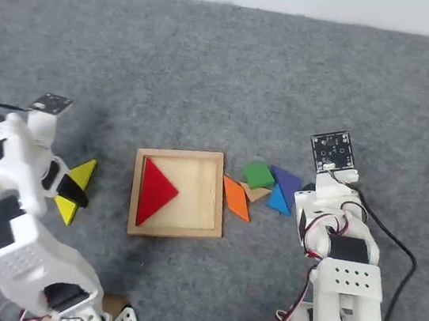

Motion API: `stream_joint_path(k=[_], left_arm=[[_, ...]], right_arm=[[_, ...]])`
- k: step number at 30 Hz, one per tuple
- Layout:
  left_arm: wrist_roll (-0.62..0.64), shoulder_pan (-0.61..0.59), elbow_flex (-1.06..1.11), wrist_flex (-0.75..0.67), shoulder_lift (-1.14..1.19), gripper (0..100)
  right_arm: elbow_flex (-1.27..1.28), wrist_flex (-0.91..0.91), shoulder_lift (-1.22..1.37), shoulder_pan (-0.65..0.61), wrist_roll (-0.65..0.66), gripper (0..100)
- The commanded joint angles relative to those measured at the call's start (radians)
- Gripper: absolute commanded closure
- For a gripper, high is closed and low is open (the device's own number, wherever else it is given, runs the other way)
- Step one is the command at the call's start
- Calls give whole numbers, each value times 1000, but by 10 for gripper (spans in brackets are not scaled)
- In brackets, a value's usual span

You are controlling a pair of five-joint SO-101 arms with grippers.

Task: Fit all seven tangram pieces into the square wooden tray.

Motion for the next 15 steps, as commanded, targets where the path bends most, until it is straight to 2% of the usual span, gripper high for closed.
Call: stream_joint_path(k=[1,5,9,15], left_arm=[[-3,31,-7,-11,6,675],[-2,46,-44,-64,68,675],[-2,38,-104,-58,106,675],[-3,25,-124,-32,43,675]], right_arm=[[-44,-16,-7,12,12,990],[-44,-16,-7,12,12,990],[-44,-16,-7,12,12,990],[-44,-16,-7,12,12,990]])
